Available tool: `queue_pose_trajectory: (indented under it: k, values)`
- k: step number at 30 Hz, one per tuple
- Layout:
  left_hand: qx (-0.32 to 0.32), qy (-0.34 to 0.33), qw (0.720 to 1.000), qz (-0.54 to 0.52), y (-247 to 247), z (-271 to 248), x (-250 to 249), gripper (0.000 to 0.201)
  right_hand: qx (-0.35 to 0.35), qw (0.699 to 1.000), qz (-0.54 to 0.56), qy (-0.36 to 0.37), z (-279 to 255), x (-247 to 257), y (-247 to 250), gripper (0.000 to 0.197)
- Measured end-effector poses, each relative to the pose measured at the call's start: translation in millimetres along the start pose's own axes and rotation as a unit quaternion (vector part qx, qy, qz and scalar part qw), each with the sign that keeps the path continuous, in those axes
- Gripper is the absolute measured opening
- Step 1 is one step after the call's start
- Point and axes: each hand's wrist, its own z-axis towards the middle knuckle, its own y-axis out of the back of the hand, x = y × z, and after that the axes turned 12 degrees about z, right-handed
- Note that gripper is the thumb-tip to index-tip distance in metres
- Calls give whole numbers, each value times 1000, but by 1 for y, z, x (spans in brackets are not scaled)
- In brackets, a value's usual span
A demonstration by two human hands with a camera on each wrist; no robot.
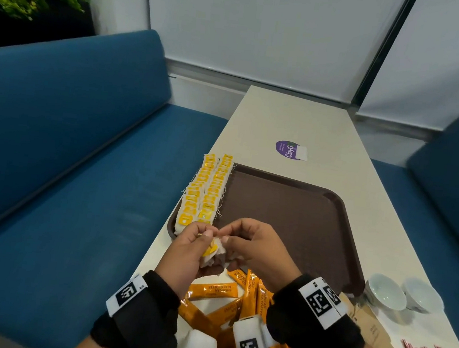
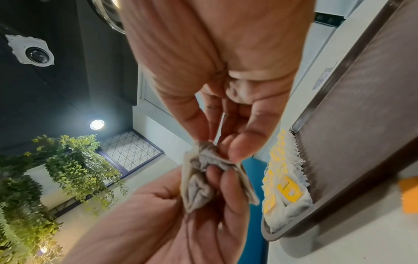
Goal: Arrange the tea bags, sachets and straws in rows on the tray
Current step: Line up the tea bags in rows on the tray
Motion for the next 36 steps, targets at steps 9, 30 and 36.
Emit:
queue_pose_trajectory:
  k: [9,30,36]
  values:
    - [25,50,986,-156,2,-2,0,11,34,997,36,51,0,-2,-1,24]
    - [-75,34,994,-67,31,5,21,13,-36,992,21,-120,49,7,-7,7]
    - [-113,70,987,-92,48,9,21,16,-37,972,-228,-47,93,-8,-13,9]
